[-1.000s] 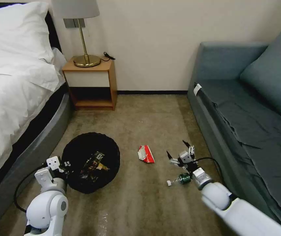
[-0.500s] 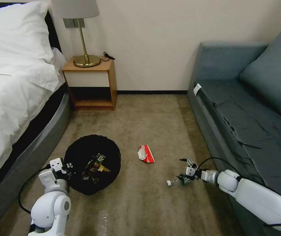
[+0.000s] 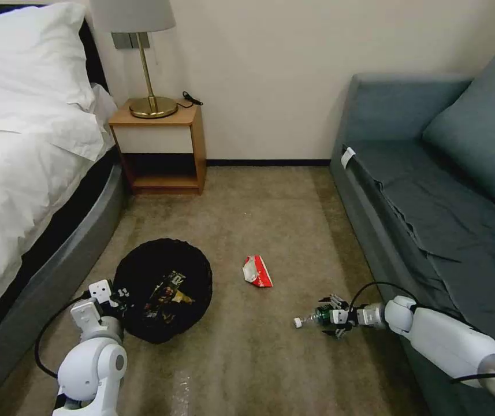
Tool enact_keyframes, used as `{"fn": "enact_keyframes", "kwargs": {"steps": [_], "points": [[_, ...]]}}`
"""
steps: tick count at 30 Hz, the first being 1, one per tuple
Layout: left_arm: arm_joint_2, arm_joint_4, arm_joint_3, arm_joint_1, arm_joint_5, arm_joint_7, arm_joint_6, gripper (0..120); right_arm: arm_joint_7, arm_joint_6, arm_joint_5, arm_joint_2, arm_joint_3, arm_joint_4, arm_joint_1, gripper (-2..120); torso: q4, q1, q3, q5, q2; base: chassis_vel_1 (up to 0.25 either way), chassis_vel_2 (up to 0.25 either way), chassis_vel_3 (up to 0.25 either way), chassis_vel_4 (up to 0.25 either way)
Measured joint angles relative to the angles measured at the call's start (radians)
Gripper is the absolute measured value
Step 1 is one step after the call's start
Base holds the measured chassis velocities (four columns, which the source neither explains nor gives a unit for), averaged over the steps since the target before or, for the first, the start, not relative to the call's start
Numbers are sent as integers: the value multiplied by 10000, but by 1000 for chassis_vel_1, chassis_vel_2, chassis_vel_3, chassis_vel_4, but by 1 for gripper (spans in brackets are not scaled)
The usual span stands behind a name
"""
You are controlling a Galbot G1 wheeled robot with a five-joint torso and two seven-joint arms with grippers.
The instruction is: Pick up the trash bin, then pick up the garbage on the floor and place it into the trash bin.
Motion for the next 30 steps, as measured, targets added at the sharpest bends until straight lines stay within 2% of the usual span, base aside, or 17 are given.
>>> {"fn": "enact_keyframes", "kwargs": {"steps": [9,21,30], "points": [[36,39,7,24,5,0,-53,3,312,92,-212,700,382,-1127,94,100,-11,-1,-3,-19,4,0,0,0,0],[68,51,-33,93,5,-2,-116,3,427,85,-153,1575,144,-1992,287,100,-11,-3,-7,-27,12,0,0,0,0],[69,51,-1,119,14,-2,-128,3,534,-36,-122,2074,95,-2342,236,99,1,-4,-8,-19,11,-12,-3,-2,-3]]}}
